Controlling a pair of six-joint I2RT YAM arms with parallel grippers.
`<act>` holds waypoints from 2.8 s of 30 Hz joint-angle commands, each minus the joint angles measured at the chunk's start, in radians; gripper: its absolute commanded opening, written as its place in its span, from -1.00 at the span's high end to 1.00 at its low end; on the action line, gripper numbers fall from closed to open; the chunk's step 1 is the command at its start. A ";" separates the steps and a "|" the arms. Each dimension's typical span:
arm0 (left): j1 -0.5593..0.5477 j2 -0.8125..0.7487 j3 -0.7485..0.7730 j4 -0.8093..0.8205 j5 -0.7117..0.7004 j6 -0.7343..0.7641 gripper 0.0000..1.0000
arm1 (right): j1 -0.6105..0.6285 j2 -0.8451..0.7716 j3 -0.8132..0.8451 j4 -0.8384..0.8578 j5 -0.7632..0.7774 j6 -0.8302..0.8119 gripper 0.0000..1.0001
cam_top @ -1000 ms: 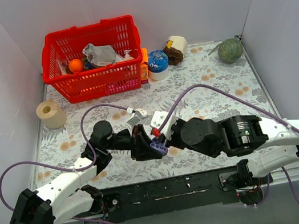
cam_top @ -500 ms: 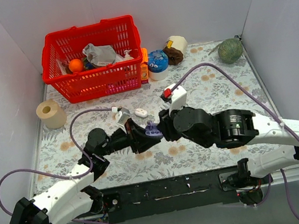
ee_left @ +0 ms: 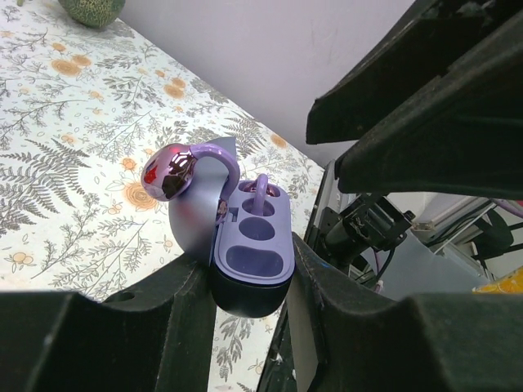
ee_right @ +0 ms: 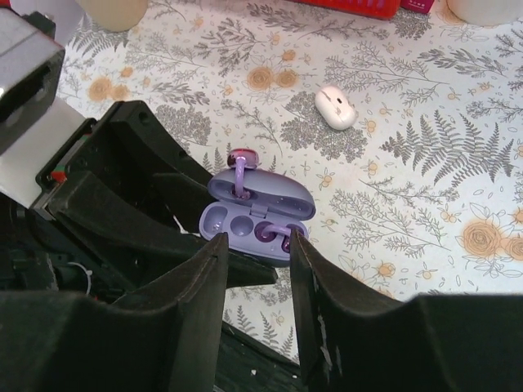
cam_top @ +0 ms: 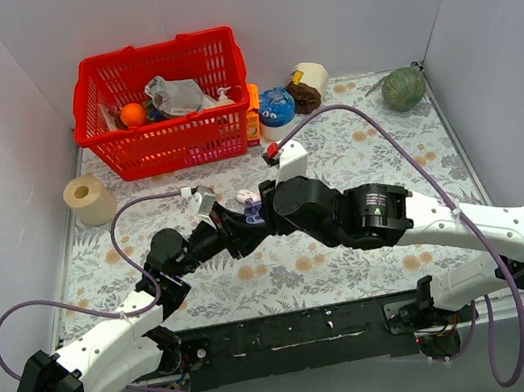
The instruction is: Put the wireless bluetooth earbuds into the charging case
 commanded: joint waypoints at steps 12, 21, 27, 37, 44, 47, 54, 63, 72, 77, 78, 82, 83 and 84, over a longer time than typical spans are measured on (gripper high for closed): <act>-0.006 -0.028 0.012 -0.026 -0.001 0.040 1.00 | -0.053 0.078 0.073 0.125 -0.046 -0.097 0.06; -0.006 -0.031 0.013 -0.035 0.014 0.049 1.00 | -0.074 0.061 0.003 0.203 -0.071 -0.127 0.20; -0.006 -0.037 0.018 -0.040 0.017 0.052 1.00 | -0.081 0.075 0.007 0.206 -0.089 -0.143 0.24; -0.006 -0.042 0.026 -0.046 0.014 0.055 1.00 | -0.088 0.072 -0.019 0.198 -0.106 -0.129 0.38; -0.006 -0.051 0.029 -0.053 0.010 0.060 1.00 | -0.093 0.061 -0.046 0.194 -0.109 -0.117 0.39; -0.006 -0.051 0.030 -0.055 0.010 0.062 1.00 | -0.094 0.056 -0.054 0.195 -0.111 -0.117 0.41; -0.006 -0.049 0.032 -0.055 0.005 0.062 1.00 | -0.097 0.050 -0.068 0.195 -0.129 -0.112 0.64; -0.006 -0.048 0.035 -0.056 0.010 0.062 1.00 | -0.097 0.026 -0.094 0.200 -0.140 -0.100 0.97; -0.006 -0.048 0.032 -0.055 0.039 0.054 1.00 | -0.099 -0.031 -0.079 0.195 -0.134 -0.167 0.97; -0.006 -0.039 0.032 -0.044 0.048 0.046 1.00 | -0.099 -0.059 -0.066 0.195 -0.161 -0.227 0.97; -0.006 -0.034 0.032 -0.043 0.051 0.046 1.00 | -0.099 -0.062 -0.062 0.194 -0.183 -0.239 0.97; -0.006 -0.028 0.032 -0.030 0.075 0.034 1.00 | -0.099 -0.077 -0.063 0.211 -0.264 -0.323 0.97; -0.006 -0.027 0.032 -0.027 0.082 0.028 1.00 | -0.099 -0.078 -0.062 0.208 -0.279 -0.333 0.97; -0.006 -0.025 0.029 -0.023 0.094 0.025 1.00 | -0.099 -0.085 -0.062 0.208 -0.322 -0.368 0.97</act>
